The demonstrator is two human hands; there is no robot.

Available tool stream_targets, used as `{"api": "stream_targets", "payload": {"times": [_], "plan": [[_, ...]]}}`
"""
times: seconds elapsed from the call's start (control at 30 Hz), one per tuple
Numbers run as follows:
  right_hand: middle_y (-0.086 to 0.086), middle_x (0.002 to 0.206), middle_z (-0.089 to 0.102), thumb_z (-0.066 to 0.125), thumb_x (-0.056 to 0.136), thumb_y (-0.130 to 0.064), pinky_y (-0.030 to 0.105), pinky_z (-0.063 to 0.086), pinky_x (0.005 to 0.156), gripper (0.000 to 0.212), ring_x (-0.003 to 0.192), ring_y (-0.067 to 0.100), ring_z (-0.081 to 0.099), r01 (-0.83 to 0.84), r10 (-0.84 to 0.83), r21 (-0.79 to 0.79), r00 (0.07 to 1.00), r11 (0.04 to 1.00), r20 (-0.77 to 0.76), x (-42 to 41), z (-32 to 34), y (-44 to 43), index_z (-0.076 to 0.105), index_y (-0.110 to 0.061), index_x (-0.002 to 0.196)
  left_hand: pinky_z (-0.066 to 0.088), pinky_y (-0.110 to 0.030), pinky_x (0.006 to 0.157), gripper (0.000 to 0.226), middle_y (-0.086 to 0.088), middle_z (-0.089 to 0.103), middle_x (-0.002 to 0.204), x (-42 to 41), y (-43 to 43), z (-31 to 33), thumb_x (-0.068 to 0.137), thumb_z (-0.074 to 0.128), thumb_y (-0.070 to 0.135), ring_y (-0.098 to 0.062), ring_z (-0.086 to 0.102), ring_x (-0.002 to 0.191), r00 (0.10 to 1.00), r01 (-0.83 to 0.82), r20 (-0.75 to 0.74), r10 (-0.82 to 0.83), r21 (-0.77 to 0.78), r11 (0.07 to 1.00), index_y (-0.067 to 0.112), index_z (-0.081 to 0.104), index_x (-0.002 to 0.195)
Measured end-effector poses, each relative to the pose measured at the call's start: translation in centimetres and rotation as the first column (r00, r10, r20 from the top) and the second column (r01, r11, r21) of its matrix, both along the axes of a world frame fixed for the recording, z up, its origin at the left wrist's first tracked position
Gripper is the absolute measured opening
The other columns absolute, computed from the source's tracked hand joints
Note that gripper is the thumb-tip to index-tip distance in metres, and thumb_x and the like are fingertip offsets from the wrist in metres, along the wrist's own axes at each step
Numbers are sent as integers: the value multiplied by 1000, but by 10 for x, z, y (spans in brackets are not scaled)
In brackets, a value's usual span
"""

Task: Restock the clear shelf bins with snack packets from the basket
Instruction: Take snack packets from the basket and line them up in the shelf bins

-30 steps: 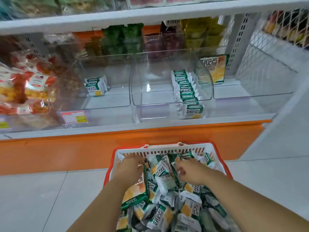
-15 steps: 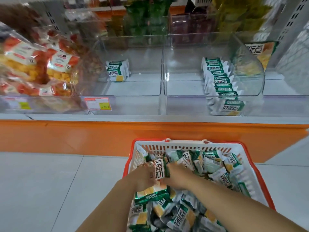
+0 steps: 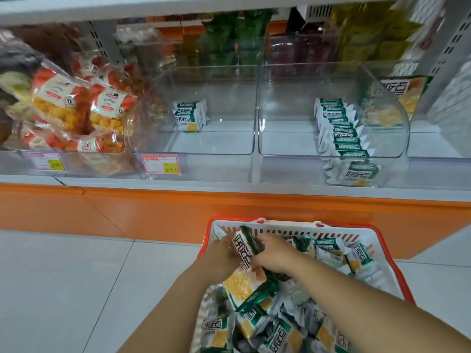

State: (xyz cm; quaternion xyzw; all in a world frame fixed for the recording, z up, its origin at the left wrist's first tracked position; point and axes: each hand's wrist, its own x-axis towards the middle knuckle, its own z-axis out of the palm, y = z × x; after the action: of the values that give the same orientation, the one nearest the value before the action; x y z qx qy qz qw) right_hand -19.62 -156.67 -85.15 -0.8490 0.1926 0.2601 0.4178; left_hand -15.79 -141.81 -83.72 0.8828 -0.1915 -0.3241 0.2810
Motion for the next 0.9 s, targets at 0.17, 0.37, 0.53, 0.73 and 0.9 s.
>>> {"api": "stream_targets", "payload": {"times": [0.17,0.37,0.53,0.73,0.9], "plan": [[-4,128,55,61,80,-8,25,47,79,53,102,12,57,-114,157,-178,956,977,248,-24,80,-33,54,-25,130,39,-4,73,70,1,35,142,6,-5,48,93,59,22,-6,42,110,993,-110,15,115,-213,971,19,19,150],[-17,111,45,60,87,-11,6,34,64,46,84,-6,46,-85,211,-278,861,957,463,-65,149,-84,53,-32,127,48,-25,93,58,13,60,118,-8,-55,114,83,71,21,-2,57,107,992,112,85,-90,-309,944,30,45,134],[-18,111,47,61,85,-12,28,44,92,49,105,8,51,51,228,-402,756,914,613,-95,187,-126,52,-33,129,51,-27,83,34,21,63,97,-27,-111,155,81,72,23,-1,60,92,935,209,348,-68,-386,899,44,53,100],[-3,113,66,63,75,-21,49,28,107,43,106,19,55,434,342,-556,478,709,809,-125,204,-189,61,-22,118,47,-8,80,40,26,58,98,-49,-189,189,81,72,15,10,55,97,869,332,495,-22,-549,767,36,51,108],[-1,114,64,61,73,-13,49,18,110,45,108,16,48,599,341,-506,375,621,862,-130,200,-233,60,-19,118,37,-1,88,48,17,54,128,-37,-239,187,87,66,19,0,48,120,862,353,505,-43,-537,766,33,47,129]]}}
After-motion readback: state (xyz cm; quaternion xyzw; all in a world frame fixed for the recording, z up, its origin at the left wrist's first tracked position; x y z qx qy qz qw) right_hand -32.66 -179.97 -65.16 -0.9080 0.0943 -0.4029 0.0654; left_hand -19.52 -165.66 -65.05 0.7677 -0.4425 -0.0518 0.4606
